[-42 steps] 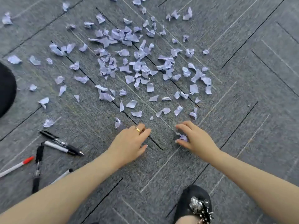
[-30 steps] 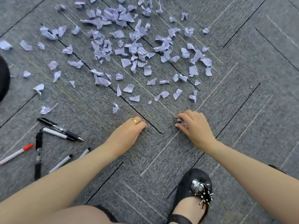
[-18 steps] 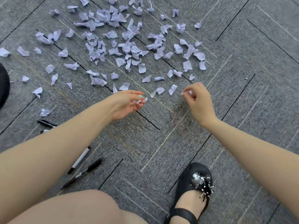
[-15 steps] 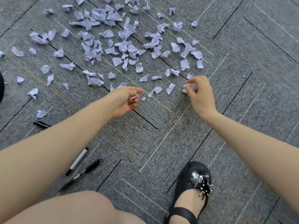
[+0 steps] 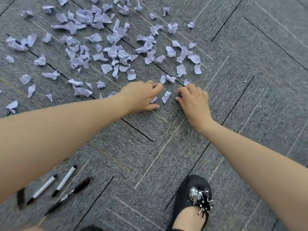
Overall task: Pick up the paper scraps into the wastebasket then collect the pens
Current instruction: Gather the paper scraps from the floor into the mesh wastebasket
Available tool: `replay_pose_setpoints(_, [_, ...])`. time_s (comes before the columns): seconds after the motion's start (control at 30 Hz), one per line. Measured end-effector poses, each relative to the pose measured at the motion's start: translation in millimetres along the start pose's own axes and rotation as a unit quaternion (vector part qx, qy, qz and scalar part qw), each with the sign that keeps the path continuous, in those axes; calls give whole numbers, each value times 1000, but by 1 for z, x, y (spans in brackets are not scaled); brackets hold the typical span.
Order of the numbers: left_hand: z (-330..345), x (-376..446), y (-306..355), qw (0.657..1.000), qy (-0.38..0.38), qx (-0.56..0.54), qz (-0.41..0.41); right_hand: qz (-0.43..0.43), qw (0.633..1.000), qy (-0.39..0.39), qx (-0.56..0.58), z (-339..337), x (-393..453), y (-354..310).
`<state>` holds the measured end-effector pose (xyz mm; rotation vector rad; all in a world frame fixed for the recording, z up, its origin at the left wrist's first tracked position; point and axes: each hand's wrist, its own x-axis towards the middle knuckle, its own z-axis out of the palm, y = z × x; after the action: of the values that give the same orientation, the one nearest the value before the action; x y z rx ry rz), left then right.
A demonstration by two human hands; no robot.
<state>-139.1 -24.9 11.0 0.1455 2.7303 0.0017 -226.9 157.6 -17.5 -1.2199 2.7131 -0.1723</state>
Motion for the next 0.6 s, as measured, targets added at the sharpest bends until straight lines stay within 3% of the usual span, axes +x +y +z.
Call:
replay_pose_setpoints(0.23, [7,2,-9,996,-40,-17,83,-50,998,14,24,4,5,12])
replay_pose_setpoints(0.33, [4,-2,-13,995,-61,-63,55,6,997,30,77,1,8,15])
replay_pose_setpoints(0.4, [7,-9,-14,989,-29,-146,18,63,987,43,141,-3,9,15])
replay_pose_setpoints(0.47, [10,-20,-11,960,59,-266,-70,98,977,56,180,-4,12,14])
replay_pose_setpoints(0.53, [11,-29,-6,905,135,-364,-176,111,978,46,168,-4,16,14])
replay_pose_setpoints(0.6, [14,-36,-3,855,165,-432,-237,107,985,27,132,-6,20,12])
